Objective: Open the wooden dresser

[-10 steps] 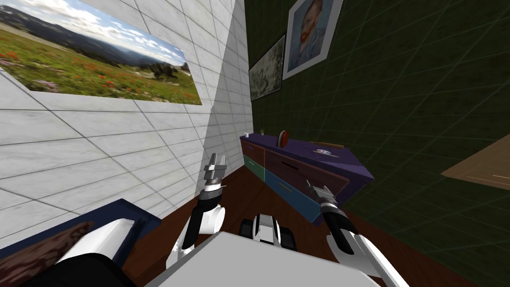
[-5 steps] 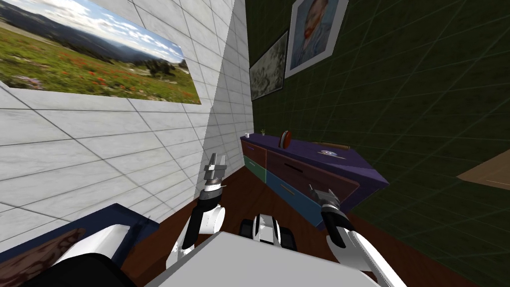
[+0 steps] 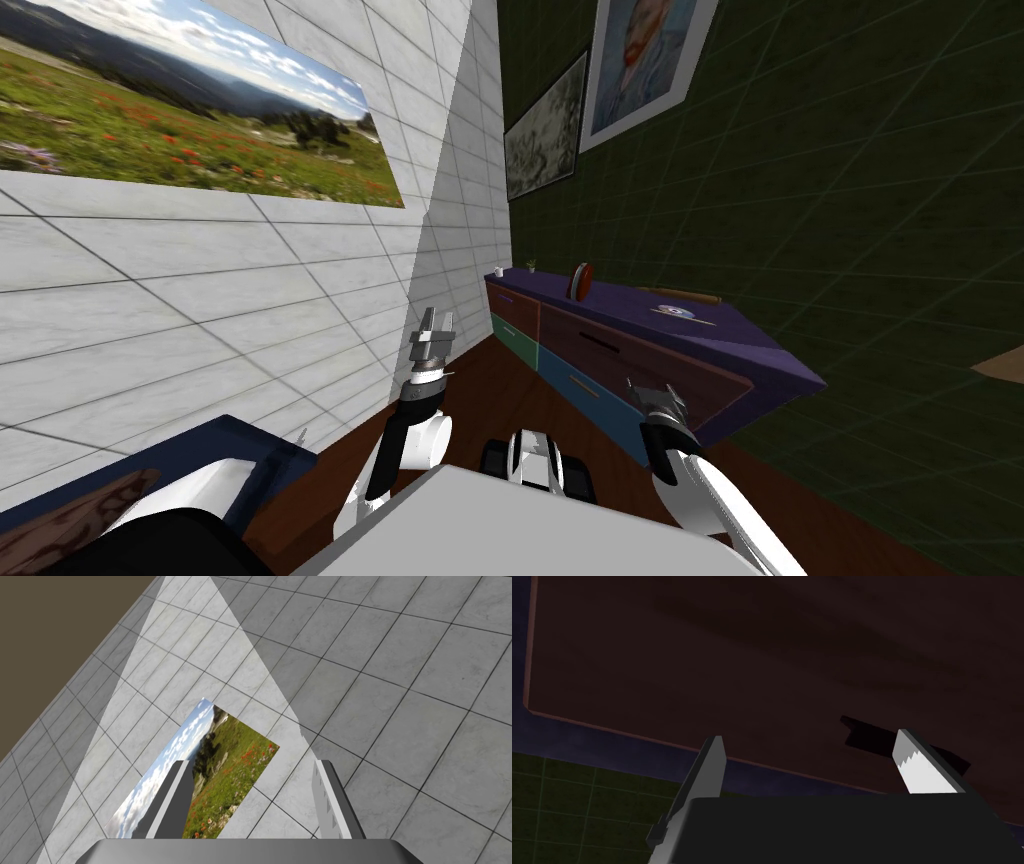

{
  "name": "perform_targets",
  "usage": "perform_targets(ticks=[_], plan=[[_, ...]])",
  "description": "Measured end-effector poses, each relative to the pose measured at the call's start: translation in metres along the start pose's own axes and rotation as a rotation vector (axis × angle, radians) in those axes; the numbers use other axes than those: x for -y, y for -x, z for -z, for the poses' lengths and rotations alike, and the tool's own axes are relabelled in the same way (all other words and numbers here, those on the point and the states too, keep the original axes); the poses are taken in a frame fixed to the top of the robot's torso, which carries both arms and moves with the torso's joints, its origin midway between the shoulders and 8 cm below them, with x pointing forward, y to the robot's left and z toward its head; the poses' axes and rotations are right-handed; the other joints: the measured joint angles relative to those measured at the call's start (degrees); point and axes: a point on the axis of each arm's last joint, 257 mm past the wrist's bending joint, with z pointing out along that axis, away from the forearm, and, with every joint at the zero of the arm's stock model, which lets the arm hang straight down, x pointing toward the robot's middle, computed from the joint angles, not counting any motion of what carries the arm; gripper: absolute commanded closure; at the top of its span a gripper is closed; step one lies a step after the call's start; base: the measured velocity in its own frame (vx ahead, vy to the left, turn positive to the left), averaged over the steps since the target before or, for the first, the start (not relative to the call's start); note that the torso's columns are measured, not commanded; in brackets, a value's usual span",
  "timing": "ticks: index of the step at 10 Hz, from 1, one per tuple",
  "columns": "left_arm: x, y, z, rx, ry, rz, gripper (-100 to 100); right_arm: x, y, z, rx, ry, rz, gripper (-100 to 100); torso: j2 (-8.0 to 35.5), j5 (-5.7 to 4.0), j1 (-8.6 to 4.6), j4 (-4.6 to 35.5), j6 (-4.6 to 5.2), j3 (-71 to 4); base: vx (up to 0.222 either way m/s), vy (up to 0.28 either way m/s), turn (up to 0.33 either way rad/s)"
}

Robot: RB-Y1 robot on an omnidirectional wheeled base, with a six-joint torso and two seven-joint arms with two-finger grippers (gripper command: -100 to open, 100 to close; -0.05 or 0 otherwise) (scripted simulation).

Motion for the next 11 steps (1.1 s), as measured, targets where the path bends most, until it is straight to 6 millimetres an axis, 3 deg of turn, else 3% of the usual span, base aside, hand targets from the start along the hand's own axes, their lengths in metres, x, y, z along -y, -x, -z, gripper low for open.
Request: perform_targets(ticks=[5, 11], plan=[[0.0, 0.0, 0.0, 0.0, 0.0, 0.0, 0, 0.01, -0.021, -0.012, -0.063, -0.077, 0.25, -100, -0.08, 0.02, 0.07, -0.02, 0.0, -0.05, 0.052, 0.058, 0.048], [0.0, 0.0, 0.0, 0.0, 0.0, 0.0, 0, 0.015, -0.024, -0.023, -0.093, -0.147, 0.525, -100, -0.07, 0.02, 0.05, -0.02, 0.01, -0.05, 0.053, 0.048, 0.079]])
